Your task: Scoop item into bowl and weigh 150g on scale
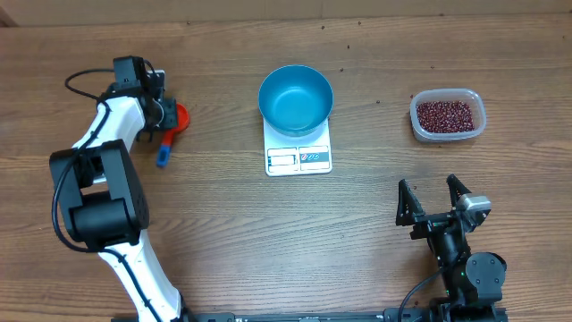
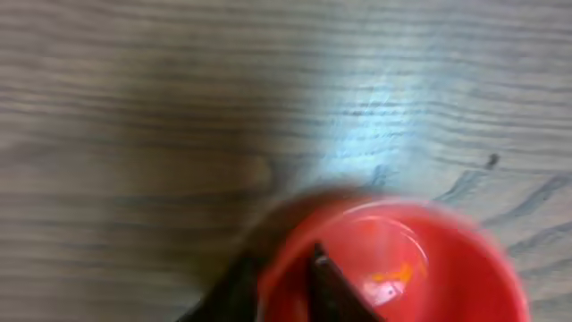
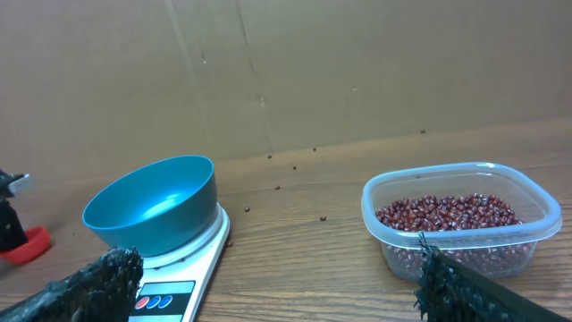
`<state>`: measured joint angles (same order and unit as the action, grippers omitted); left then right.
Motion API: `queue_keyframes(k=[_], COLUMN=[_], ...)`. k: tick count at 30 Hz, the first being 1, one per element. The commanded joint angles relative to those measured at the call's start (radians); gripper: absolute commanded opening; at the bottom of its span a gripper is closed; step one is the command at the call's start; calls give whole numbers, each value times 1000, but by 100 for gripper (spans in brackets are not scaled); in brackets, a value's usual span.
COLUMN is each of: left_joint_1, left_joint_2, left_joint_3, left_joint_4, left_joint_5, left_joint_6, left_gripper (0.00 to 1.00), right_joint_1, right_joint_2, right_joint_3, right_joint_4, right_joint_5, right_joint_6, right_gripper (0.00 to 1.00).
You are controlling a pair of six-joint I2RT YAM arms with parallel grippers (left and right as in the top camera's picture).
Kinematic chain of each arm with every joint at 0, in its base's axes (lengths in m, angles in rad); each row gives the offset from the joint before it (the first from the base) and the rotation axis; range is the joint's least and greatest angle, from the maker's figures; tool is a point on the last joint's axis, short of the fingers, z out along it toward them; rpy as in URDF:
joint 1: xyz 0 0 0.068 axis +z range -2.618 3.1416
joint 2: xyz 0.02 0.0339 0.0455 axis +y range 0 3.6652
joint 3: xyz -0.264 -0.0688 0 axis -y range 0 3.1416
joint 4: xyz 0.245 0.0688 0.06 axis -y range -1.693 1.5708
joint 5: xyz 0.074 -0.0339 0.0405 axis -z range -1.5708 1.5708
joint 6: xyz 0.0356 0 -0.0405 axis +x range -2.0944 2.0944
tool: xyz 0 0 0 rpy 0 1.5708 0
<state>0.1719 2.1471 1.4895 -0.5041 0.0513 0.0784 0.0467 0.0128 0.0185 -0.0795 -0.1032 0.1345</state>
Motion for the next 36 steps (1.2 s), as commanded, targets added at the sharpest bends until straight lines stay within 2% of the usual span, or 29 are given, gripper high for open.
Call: queue_keyframes(k=[1, 2, 7, 11, 14, 19, 21, 23, 25, 28, 32, 34, 36], left_joint_1=[-2, -2, -2, -2, -2, -3, -10, -30, -60, -125, -243, -296, -336], left_joint_2=[32, 32, 13, -63, -167, -395, -484, -562, -629, -708, -760, -761, -753], left_joint_3=[10, 11, 27, 82, 141, 198, 198, 198, 198, 198, 197, 197, 194], left_joint_4=[-7, -5, -25, -93, -166, -257, -280, -307, -340, -425, -568, -621, -639], left_joint_5=[-6, -6, -6, -6, 17, 208, 273, 277, 258, 173, -33, -95, -114], left_joint_6=[4, 4, -45, -211, -386, -644, -725, -758, -770, -890, -1154, -1244, -1268], left_gripper=[8, 4, 4, 4, 4, 4, 4, 4, 4, 4, 4, 4, 4], right_joint_1=[5, 5, 5, 5, 5, 5, 5, 5, 5, 5, 5, 5, 5], right_joint_2=[-10, -10, -10, -10, -10, -10, -10, -10, -10, -10, -10, -10, -10], right_joint_3=[-11, -11, -11, -11, -11, -11, -11, -11, -11, -11, -11, -11, -11], right_joint_4=[3, 3, 3, 3, 3, 3, 3, 3, 3, 3, 19, 41, 42], right_joint_5=[9, 9, 9, 9, 9, 9, 9, 9, 9, 9, 0, -77, -197], right_joint_6=[6, 6, 6, 6, 6, 6, 6, 6, 6, 6, 7, 48, 124], right_gripper=[100, 100, 100, 100, 100, 100, 100, 100, 100, 100, 100, 100, 100])
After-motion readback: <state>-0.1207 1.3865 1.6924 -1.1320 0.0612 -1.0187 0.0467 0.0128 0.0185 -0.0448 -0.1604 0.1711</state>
